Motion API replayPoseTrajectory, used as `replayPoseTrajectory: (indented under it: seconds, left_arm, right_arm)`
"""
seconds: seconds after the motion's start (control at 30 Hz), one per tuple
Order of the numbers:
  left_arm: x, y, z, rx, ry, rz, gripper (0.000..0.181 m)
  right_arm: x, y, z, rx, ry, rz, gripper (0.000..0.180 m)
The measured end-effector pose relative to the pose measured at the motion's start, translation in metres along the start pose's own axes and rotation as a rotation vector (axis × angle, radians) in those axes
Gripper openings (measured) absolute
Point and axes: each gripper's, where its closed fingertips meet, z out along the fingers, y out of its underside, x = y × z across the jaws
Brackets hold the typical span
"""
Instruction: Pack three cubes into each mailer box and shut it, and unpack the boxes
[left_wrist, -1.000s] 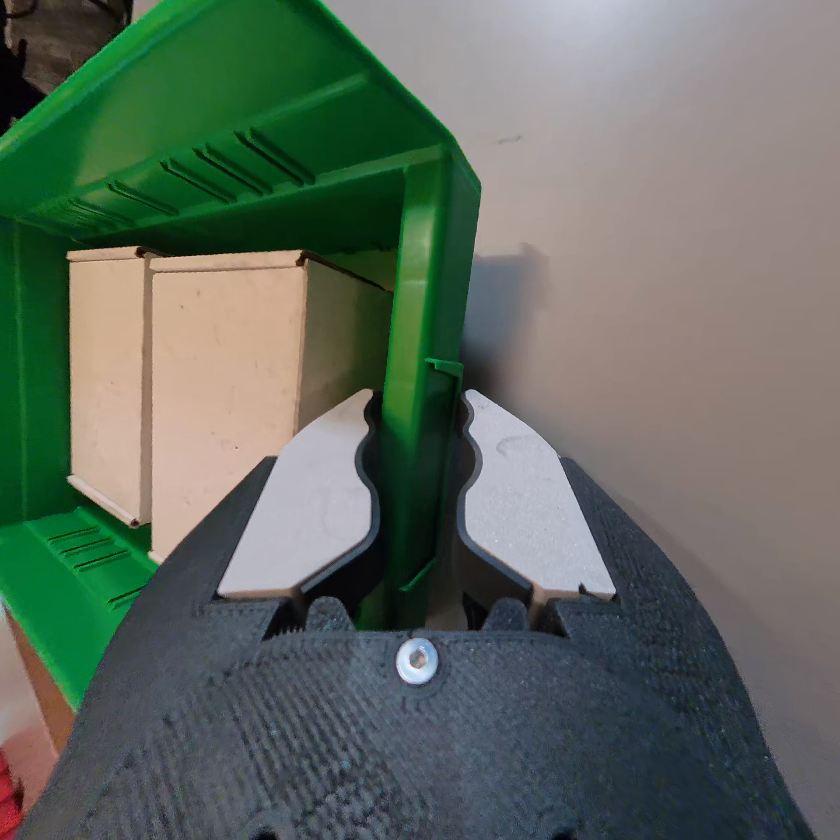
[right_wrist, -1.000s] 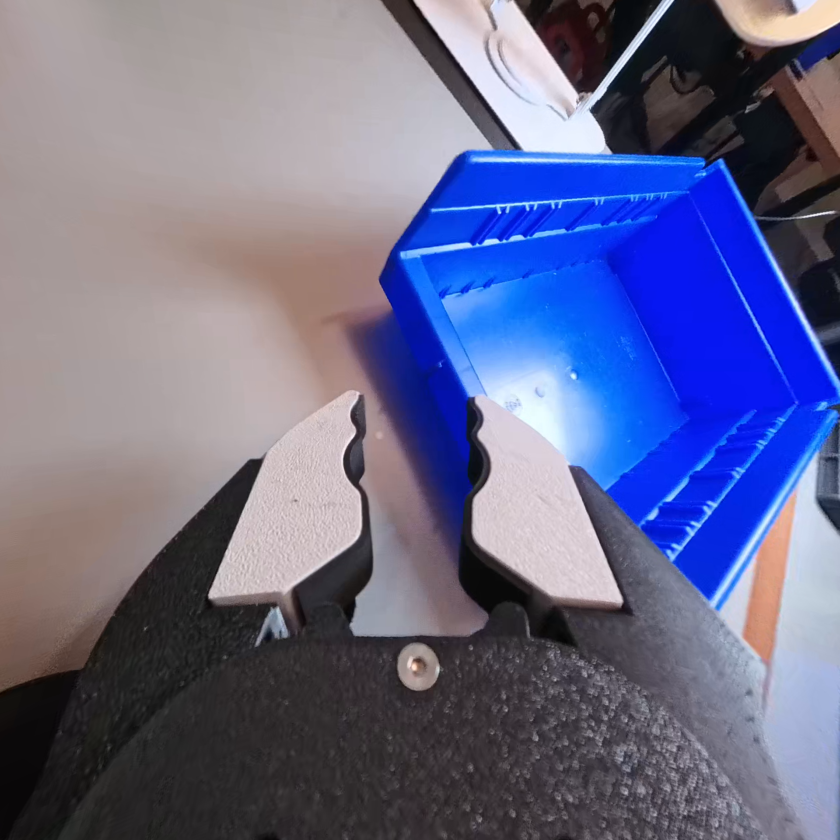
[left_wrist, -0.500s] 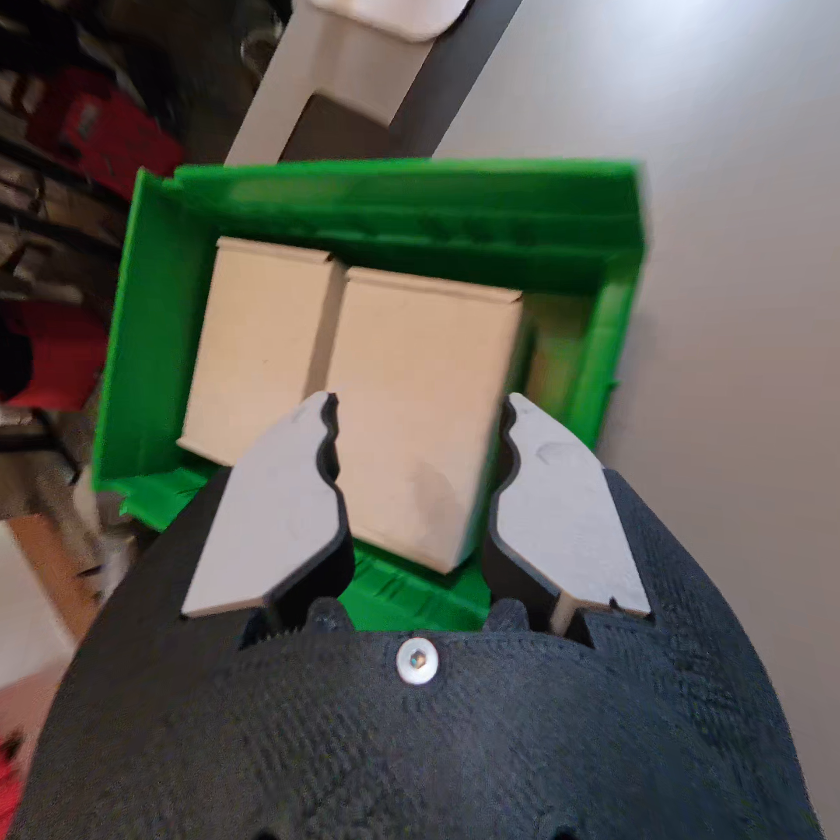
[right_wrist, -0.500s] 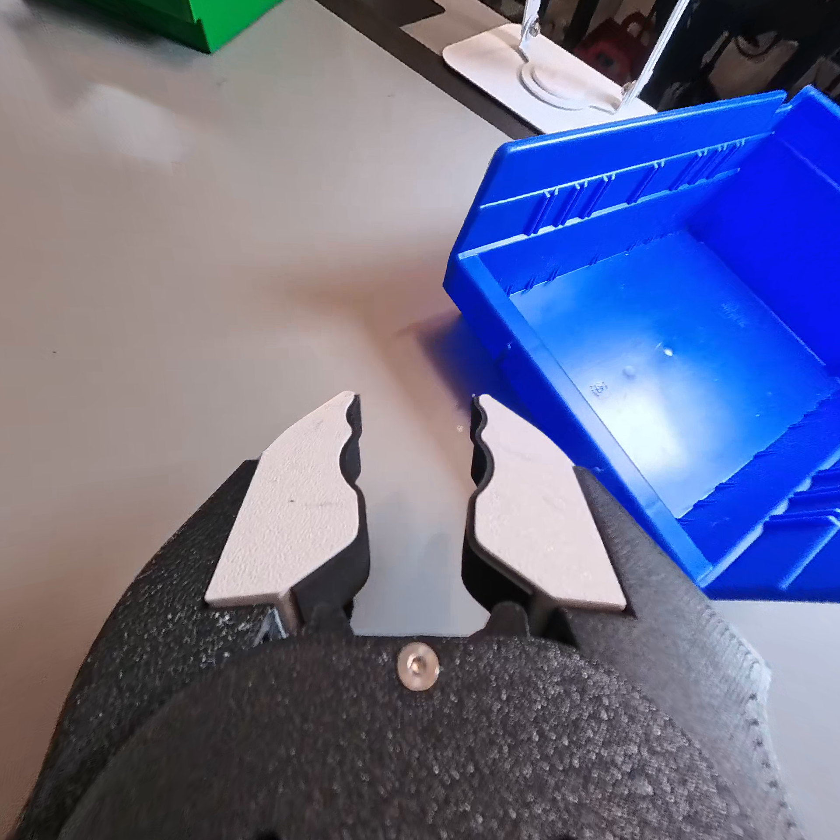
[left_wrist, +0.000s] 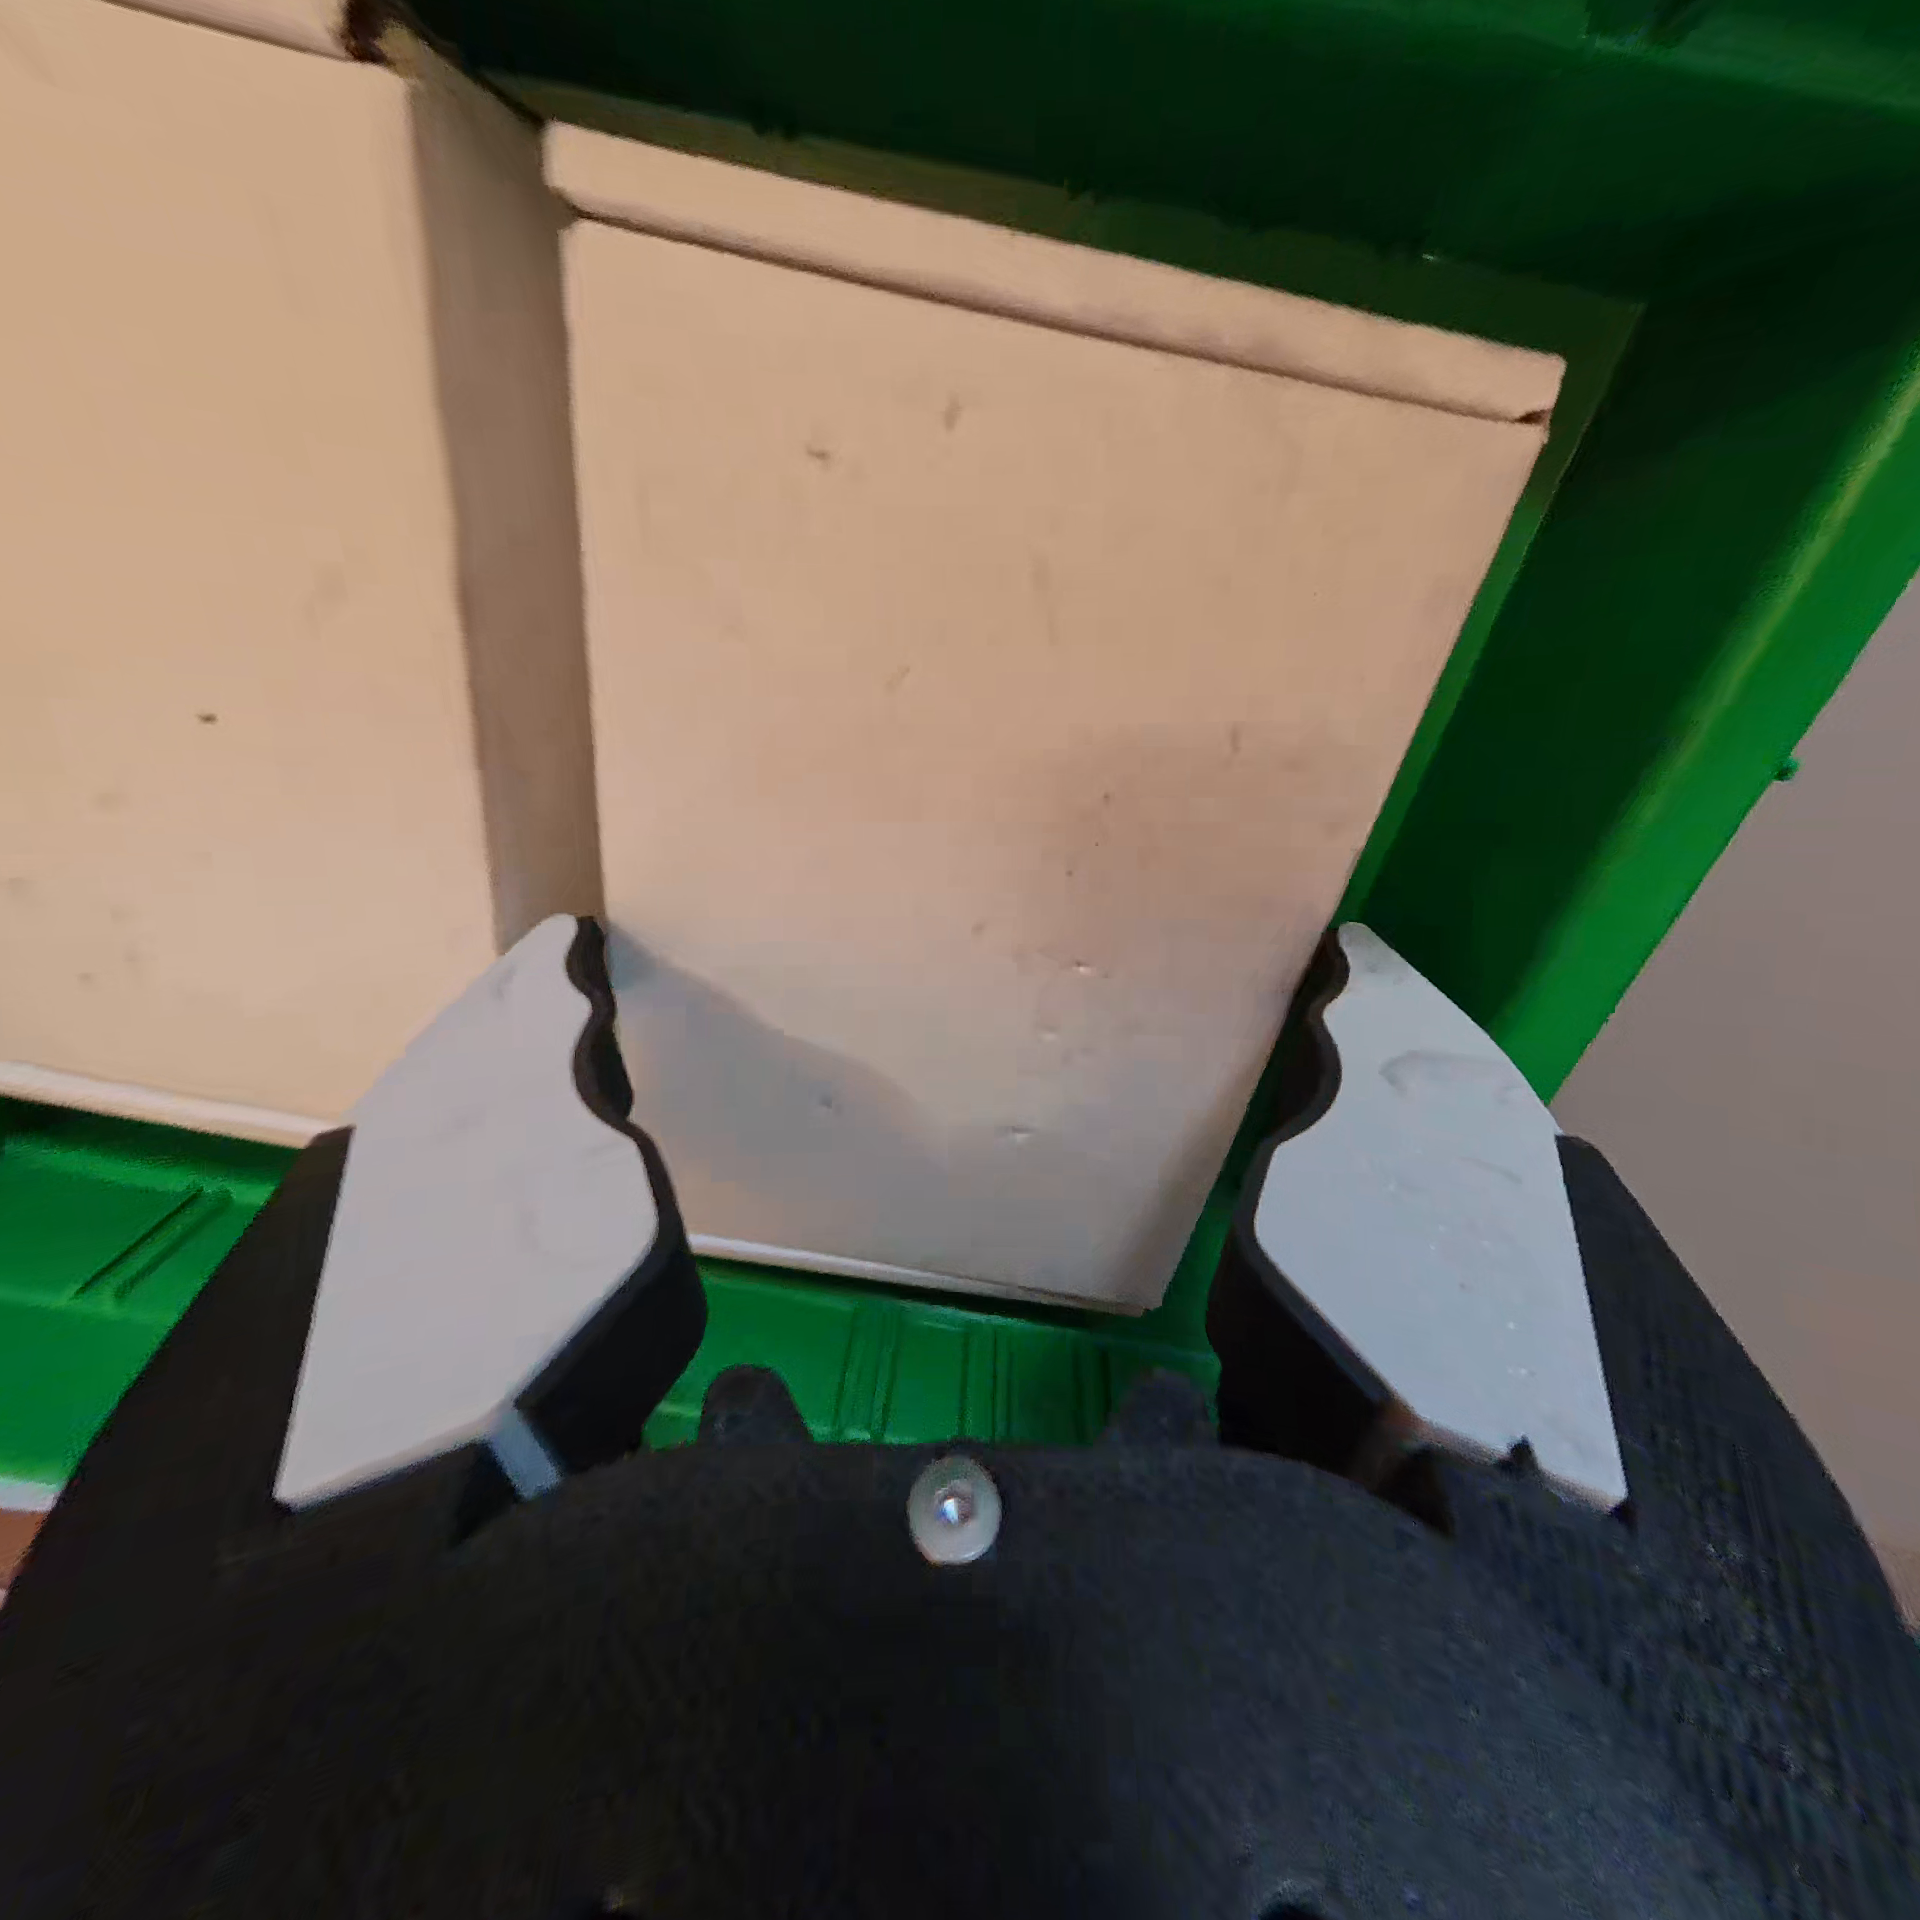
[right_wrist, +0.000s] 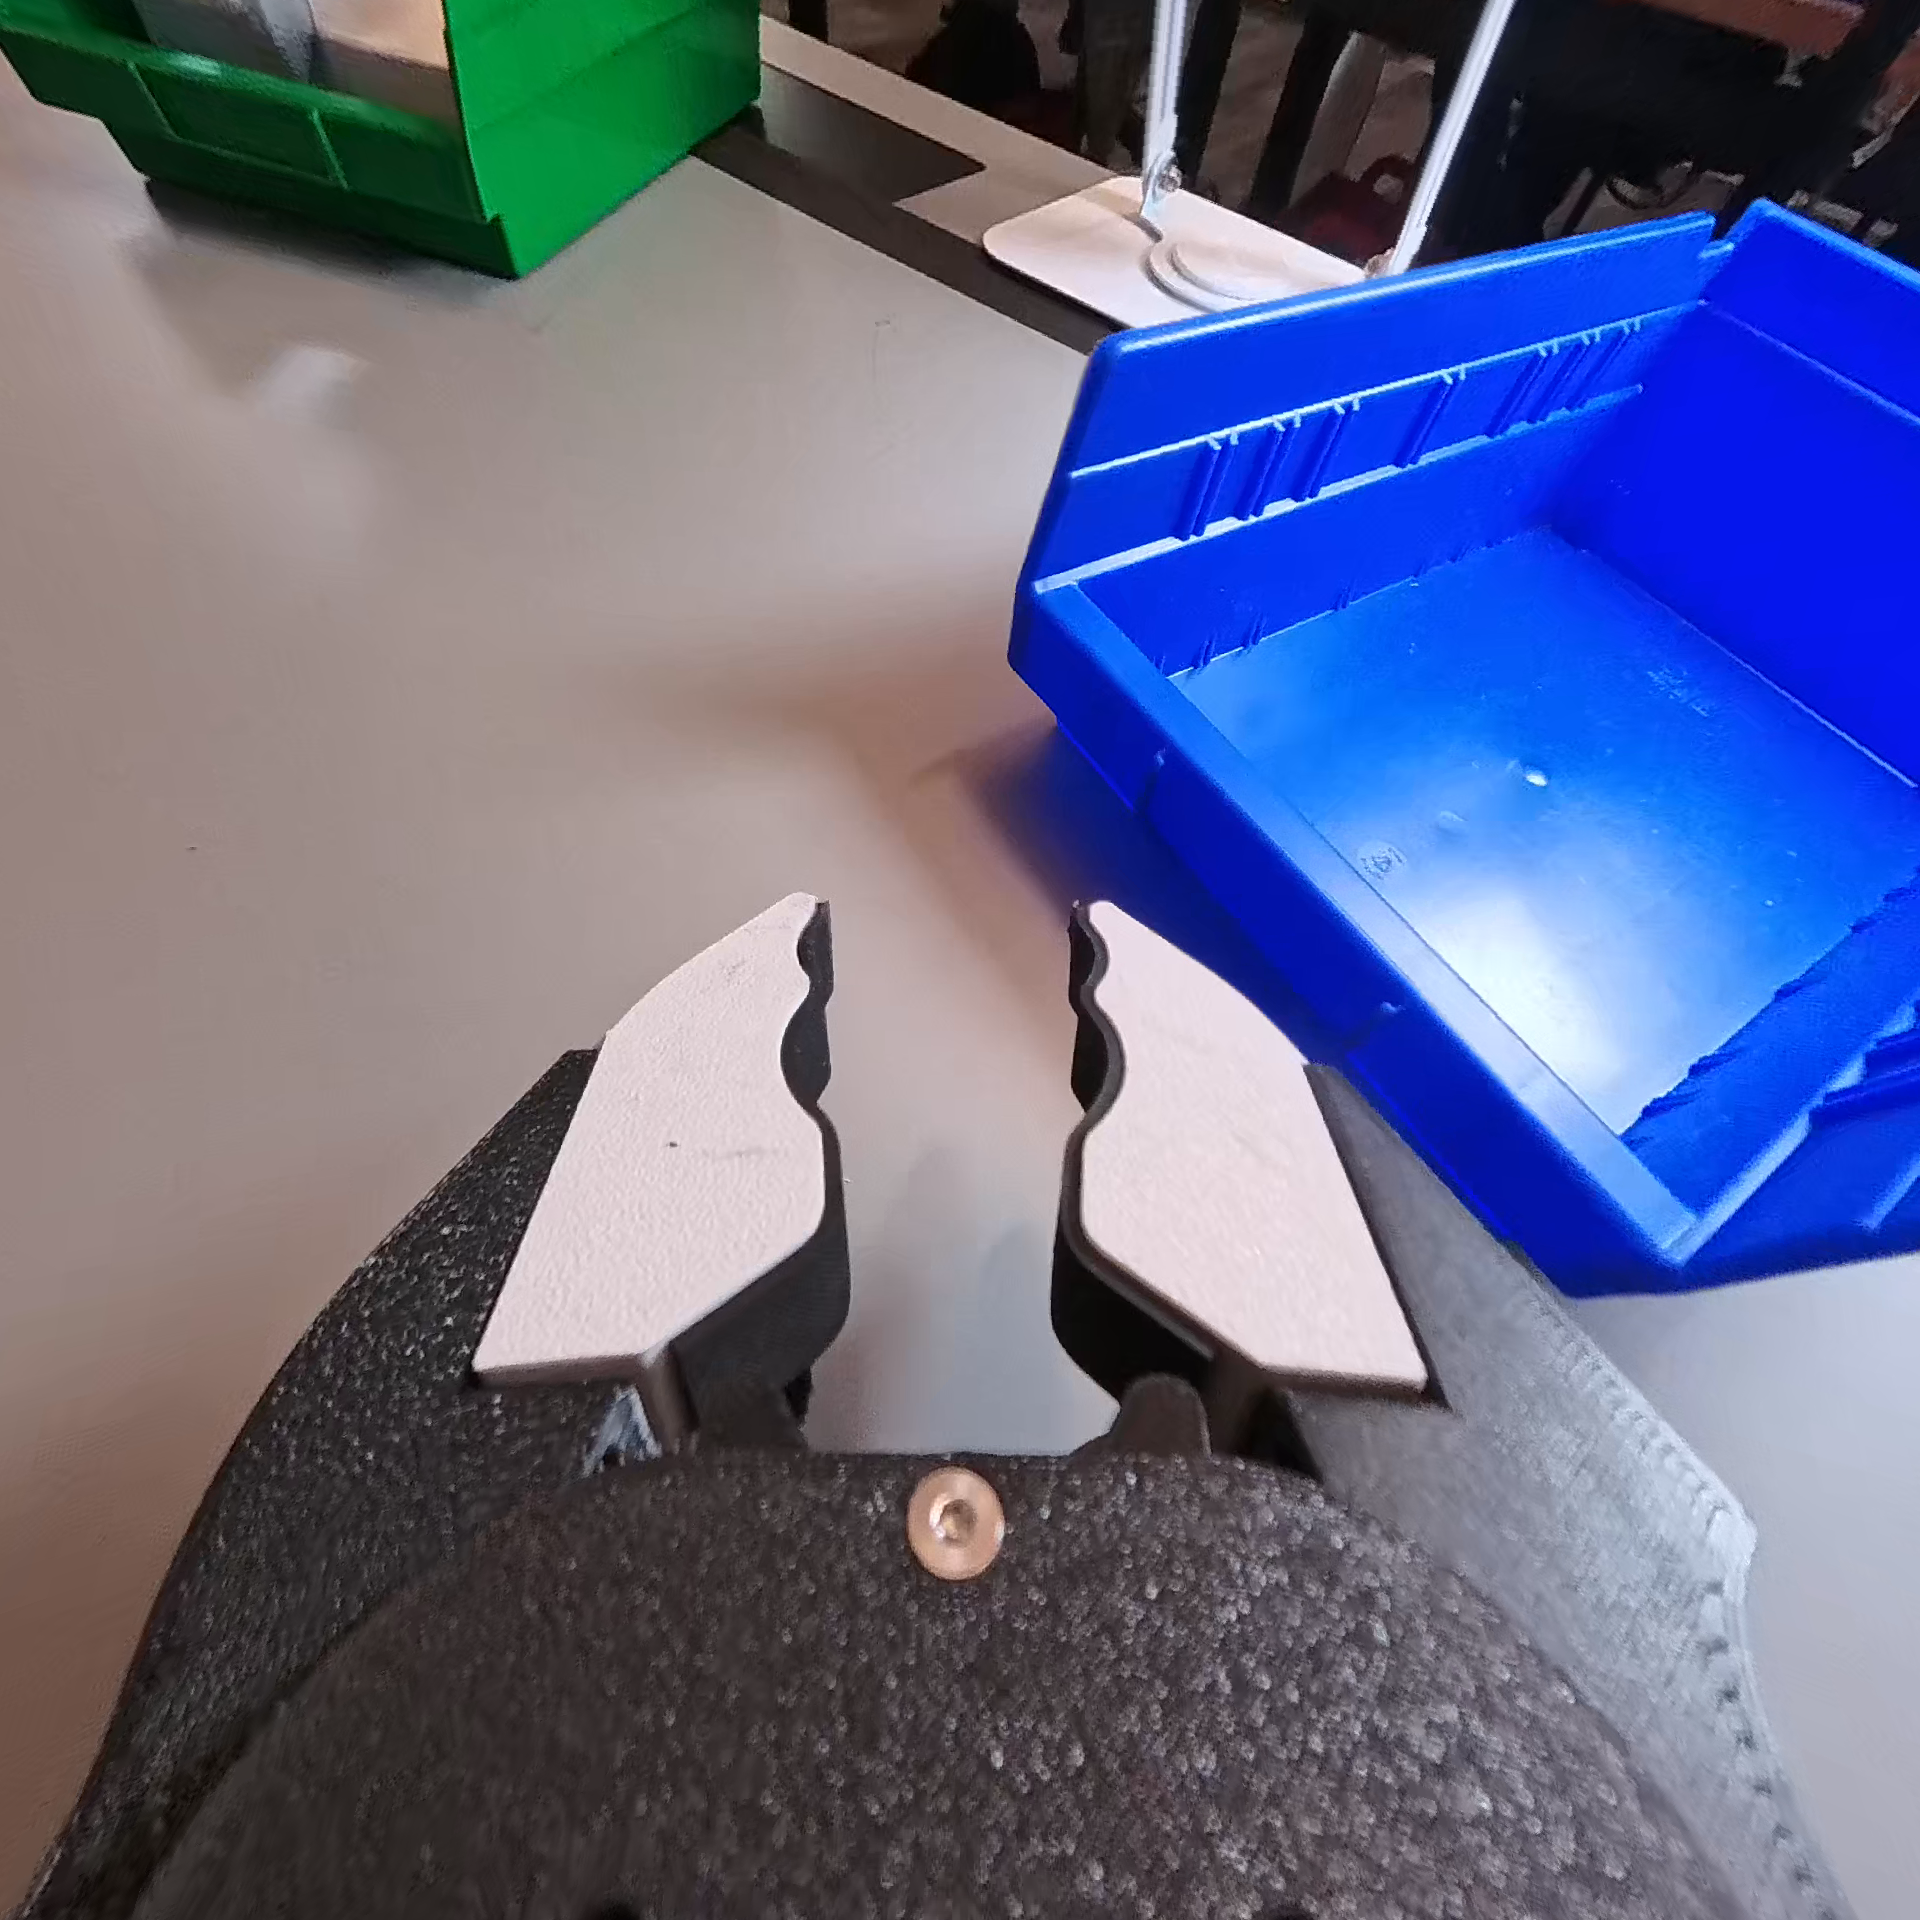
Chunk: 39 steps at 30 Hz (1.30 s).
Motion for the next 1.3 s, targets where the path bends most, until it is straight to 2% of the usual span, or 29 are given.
replayPoseTrajectory:
  seconds: [0.23, 0.37, 0.57, 0.67, 0.77, 0.9, 1.1, 1.3]
  left_arm:
    - [-0.002, -0.002, 0.006, -0.009, -0.042, 0.054, 0.125]
    - [-0.008, -0.001, -0.004, 0.006, -0.088, 0.060, 0.124]
    - [-0.006, -0.013, -0.067, 0.101, -0.162, 0.073, 0.124]
    - [0.012, -0.023, -0.098, 0.155, -0.201, 0.107, 0.124]
    - [0.045, -0.035, -0.119, 0.198, -0.210, 0.177, 0.124]
    - [0.114, -0.054, -0.127, 0.237, -0.149, 0.299, 0.124]
    - [0.239, -0.078, -0.104, 0.271, 0.067, 0.470, 0.125]
    - [0.333, -0.091, -0.075, 0.219, 0.308, 0.551, 0.125]
  right_arm:
    - [0.007, -0.008, 0.001, 0.066, 0.000, 0.064, 0.042]
    - [0.006, -0.009, -0.001, 0.077, -0.004, 0.059, 0.042]
    - [0.010, -0.007, -0.003, 0.086, 0.021, 0.053, 0.043]
    - [0.009, -0.008, -0.003, 0.088, 0.030, 0.033, 0.044]
    - [0.002, -0.010, -0.002, 0.090, 0.027, -0.015, 0.044]
    - [-0.012, -0.017, 0.003, 0.100, -0.011, -0.079, 0.046]
    - [-0.050, -0.032, 0.009, 0.133, -0.081, -0.251, 0.053]
    - [-0.109, -0.049, 0.014, 0.186, -0.137, -0.601, 0.068]
